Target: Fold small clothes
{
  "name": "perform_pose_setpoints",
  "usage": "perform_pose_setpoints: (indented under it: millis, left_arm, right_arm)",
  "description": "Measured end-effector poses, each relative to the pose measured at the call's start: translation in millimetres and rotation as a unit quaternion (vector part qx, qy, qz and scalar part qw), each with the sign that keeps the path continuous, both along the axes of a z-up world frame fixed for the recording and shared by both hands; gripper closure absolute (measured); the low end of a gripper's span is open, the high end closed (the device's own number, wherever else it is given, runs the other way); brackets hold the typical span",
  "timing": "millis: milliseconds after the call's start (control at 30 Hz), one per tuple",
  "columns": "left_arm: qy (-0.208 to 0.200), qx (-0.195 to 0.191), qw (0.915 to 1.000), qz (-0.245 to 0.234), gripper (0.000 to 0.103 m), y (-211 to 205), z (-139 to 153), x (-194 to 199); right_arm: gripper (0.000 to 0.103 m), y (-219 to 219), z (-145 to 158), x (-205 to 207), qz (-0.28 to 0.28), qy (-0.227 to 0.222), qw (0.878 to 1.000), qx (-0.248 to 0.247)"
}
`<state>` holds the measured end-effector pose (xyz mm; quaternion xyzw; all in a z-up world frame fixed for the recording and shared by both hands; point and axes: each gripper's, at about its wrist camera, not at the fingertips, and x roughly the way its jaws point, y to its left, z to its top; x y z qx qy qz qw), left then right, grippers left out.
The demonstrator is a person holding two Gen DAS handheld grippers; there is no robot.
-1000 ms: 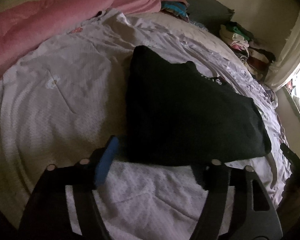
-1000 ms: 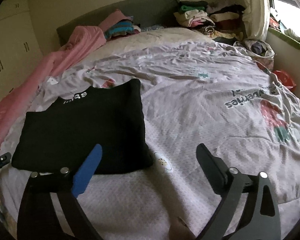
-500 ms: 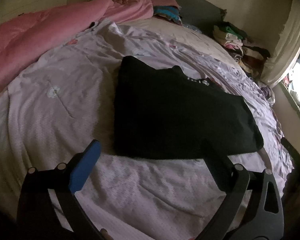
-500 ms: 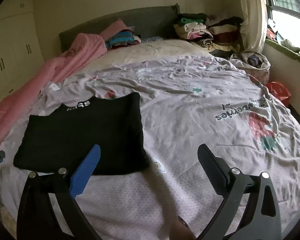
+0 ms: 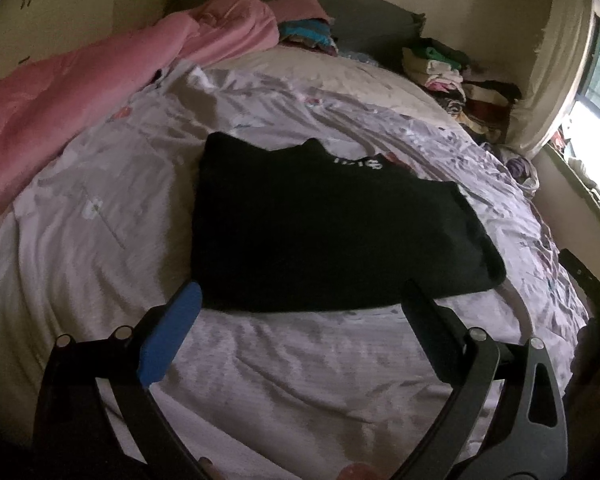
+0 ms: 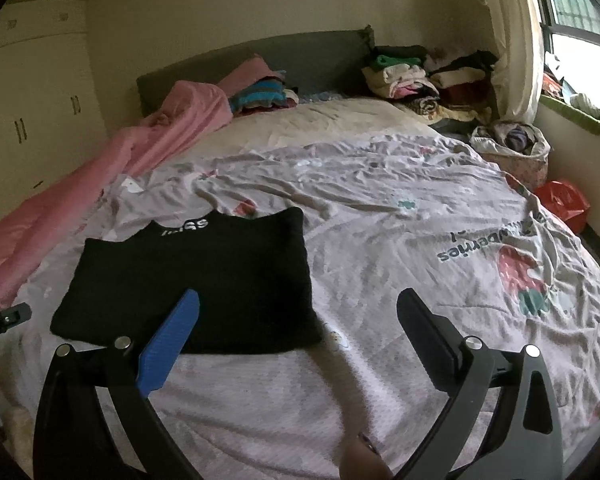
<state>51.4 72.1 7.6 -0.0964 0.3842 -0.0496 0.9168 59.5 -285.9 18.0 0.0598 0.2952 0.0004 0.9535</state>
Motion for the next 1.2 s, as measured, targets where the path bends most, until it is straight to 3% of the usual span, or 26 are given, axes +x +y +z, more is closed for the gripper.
perform_pose_setpoints:
  millis: [400,1200]
  left_arm:
    - [-0.034,0.012,0.9994,-0.003,0.010,-9,24,-18]
    - [-0.045,0.008,0.9972,0.060,0.010,56,29,-38]
  right_arm:
    - [0.004,34,19,-16,0.050,-0.023,0.999,-0.004]
    - [0.004,161,27,-7,0.176,-0.028,0.983,-0.044]
